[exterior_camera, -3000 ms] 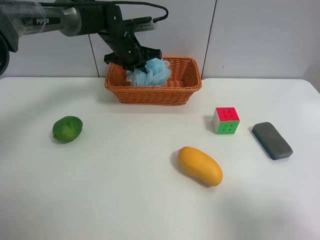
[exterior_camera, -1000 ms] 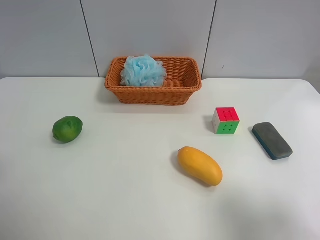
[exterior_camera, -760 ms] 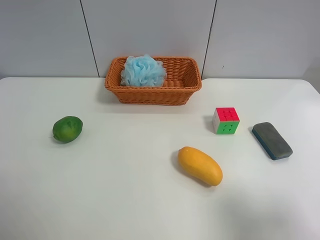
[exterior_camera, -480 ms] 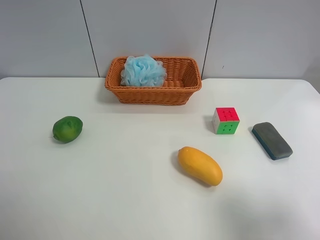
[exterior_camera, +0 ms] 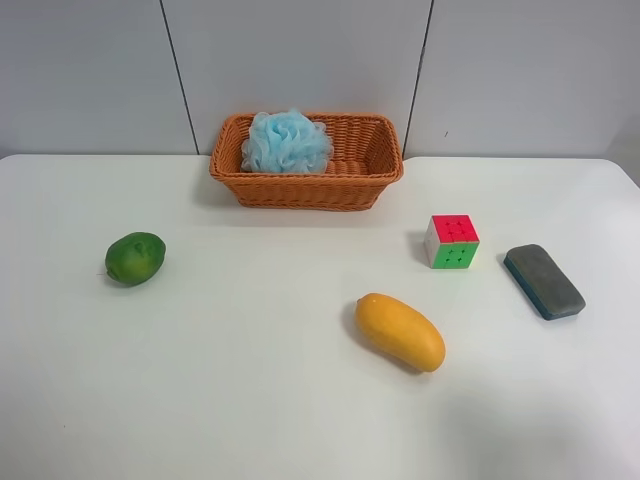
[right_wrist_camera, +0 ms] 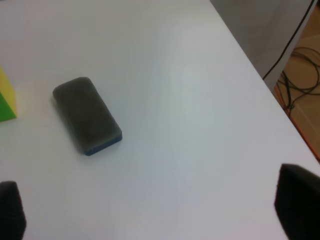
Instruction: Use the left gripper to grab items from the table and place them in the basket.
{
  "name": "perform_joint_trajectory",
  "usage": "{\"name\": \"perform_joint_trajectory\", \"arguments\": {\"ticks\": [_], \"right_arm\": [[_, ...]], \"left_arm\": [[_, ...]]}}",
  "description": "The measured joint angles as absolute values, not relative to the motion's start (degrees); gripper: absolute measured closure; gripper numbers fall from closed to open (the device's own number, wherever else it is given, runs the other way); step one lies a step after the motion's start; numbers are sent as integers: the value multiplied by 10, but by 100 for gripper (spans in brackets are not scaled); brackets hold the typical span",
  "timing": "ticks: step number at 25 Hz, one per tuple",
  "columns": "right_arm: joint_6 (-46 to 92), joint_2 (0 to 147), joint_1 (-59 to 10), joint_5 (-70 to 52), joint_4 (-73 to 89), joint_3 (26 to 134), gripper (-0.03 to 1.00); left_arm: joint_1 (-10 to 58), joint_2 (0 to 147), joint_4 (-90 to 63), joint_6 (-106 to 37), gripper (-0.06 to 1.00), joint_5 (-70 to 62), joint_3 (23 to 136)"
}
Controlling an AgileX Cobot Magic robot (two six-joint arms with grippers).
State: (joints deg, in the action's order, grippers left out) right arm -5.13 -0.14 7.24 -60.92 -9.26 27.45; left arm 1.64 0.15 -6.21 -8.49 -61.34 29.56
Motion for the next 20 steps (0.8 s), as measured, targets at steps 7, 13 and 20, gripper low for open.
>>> {"name": "perform_joint_trajectory", "arguments": {"ticks": [7, 13, 20], "right_arm": [[-51, -1, 72, -609, -93, 275, -2], [-51, -1, 72, -609, -93, 275, -2], [-51, -1, 72, -609, -93, 275, -2]], "left_arm": [[16, -3, -66, -87, -5, -613, 293], [16, -3, -66, -87, -5, -613, 293], [16, -3, -66, -88, -5, -613, 293]]}}
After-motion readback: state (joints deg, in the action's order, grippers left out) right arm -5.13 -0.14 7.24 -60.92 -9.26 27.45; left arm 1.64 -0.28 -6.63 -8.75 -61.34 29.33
